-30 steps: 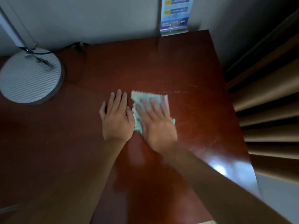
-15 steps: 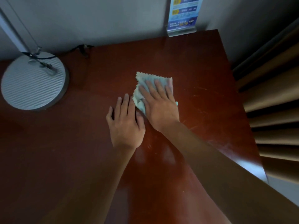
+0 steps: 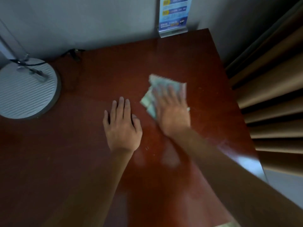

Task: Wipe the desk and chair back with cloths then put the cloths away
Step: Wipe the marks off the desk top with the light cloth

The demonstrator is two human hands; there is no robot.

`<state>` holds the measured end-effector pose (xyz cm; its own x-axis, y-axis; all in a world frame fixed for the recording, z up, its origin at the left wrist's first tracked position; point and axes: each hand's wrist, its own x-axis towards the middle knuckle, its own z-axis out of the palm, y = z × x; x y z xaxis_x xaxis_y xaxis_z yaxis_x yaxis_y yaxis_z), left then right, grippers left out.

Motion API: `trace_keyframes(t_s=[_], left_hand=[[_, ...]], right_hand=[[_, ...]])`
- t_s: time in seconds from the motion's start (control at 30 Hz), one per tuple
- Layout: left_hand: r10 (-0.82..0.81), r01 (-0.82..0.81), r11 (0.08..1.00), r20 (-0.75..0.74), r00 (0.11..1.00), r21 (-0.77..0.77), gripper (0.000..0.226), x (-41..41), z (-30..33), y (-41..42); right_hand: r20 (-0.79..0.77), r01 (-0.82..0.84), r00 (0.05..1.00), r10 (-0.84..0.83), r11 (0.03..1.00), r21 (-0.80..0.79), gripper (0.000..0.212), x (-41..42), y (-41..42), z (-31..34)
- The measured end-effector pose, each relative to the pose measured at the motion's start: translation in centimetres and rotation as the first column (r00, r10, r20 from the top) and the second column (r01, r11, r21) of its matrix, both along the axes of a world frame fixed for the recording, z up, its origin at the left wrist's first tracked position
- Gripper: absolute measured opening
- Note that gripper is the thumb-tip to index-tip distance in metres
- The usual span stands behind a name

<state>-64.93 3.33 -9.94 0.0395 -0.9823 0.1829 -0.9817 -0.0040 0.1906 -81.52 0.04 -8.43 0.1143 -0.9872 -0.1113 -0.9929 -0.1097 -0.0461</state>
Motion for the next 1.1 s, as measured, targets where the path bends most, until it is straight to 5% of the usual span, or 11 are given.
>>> trace_keyframes(t_s=[0.1,0.17,0.43,0.63,0.83,0.93,1.1], left_hand=[[-0.002,0.002,1.0,-0.004,1.0,0.006,0.052,0.1,0.0,0.0],[-0.004,0.004,1.0,-0.005,1.0,0.01,0.051,0.0,0.0,-0.1],[-0.007,0.008,1.0,-0.018,1.0,0.029,0.05,-0.3,0.6,-0.1],[-0.341,0.339,0.938,0.019,0.94,0.067,0.051,-2.2,1.7,0.3],[-0.441,0.442,0.891,-0.035,0.897,0.104,0.054,-9.0,1.4,4.0],[-0.454,0.45,0.885,0.012,0.891,0.12,0.055,-9.3,0.8,4.0],[-0.427,0.422,0.898,0.016,0.904,0.128,0.054,-9.4,0.9,4.0]], right_hand=[[0.037,0.333,0.943,-0.331,0.94,-0.072,0.052,-7.1,-1.3,0.2],[0.068,0.405,0.914,-0.401,0.911,-0.078,0.053,-8.5,-0.2,0.4],[0.111,-0.019,0.993,0.024,0.999,-0.05,0.051,-1.8,4.9,-0.3],[0.07,0.342,0.938,-0.338,0.938,-0.053,0.052,-12.8,2.4,0.7],[0.086,0.044,0.995,-0.041,0.999,-0.032,0.05,-8.8,12.0,1.1],[0.08,-0.073,0.994,0.075,0.997,-0.03,0.049,-10.5,10.0,1.0],[0.023,0.083,0.996,-0.083,0.997,0.001,0.051,-15.6,-0.5,0.9]])
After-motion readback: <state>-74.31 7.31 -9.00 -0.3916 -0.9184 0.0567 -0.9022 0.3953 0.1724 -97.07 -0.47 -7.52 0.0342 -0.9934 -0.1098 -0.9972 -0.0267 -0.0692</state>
